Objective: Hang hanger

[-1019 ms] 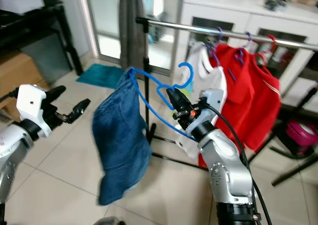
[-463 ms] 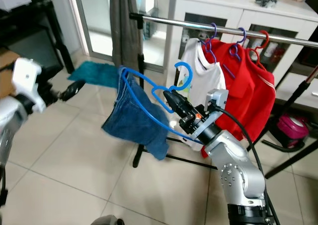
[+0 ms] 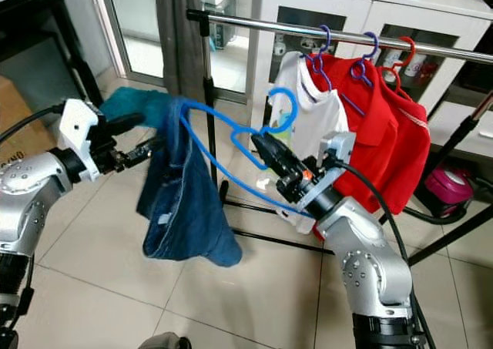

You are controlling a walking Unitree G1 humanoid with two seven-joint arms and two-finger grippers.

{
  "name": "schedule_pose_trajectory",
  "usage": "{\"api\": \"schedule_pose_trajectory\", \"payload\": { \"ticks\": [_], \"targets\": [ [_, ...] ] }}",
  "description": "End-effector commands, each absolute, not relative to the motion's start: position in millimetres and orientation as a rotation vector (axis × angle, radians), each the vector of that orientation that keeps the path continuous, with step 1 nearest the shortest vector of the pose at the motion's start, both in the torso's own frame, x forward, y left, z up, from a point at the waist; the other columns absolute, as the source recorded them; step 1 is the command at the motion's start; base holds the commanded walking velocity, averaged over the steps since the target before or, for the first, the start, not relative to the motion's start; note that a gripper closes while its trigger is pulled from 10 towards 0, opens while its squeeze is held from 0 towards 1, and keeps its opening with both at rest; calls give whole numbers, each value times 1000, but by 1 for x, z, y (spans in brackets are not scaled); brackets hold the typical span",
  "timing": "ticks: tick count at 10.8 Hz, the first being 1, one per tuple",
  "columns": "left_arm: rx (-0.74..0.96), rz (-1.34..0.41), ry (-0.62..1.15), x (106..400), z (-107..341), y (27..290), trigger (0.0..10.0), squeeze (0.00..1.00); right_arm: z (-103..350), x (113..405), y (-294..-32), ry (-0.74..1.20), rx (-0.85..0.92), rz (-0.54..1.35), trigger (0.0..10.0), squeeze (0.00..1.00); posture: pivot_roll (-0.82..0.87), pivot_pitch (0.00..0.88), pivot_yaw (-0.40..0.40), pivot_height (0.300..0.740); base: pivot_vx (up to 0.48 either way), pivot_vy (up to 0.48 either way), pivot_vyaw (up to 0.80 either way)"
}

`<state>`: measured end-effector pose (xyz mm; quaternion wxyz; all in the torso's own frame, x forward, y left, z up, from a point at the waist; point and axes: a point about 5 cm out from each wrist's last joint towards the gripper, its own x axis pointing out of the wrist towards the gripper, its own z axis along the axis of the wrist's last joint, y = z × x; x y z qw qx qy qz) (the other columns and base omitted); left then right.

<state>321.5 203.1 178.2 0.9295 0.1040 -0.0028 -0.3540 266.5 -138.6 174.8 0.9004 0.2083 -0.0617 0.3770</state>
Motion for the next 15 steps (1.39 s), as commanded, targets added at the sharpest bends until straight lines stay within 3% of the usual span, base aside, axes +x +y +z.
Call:
{"api": "schedule_pose_trajectory", "payload": {
  "ticks": [1,2,10,15],
  "targets": [
    [233,-726,21,323,174,206,627,0,191,265,-134,-188,428,829,10000,0,-14,0,-16,740,0,0,0],
    [230,-722,36,326,170,207,0,0,192,264,-133,-192,430,843,10000,0,-15,0,-15,740,0,0,0],
    [251,-559,9,352,163,202,0,0,198,261,-136,-190,438,874,10000,0,-26,0,-25,740,0,0,0],
    [326,-503,26,348,148,191,0,0,195,265,-136,-162,424,839,10000,0,-19,0,-38,740,0,0,0]
  ]
}}
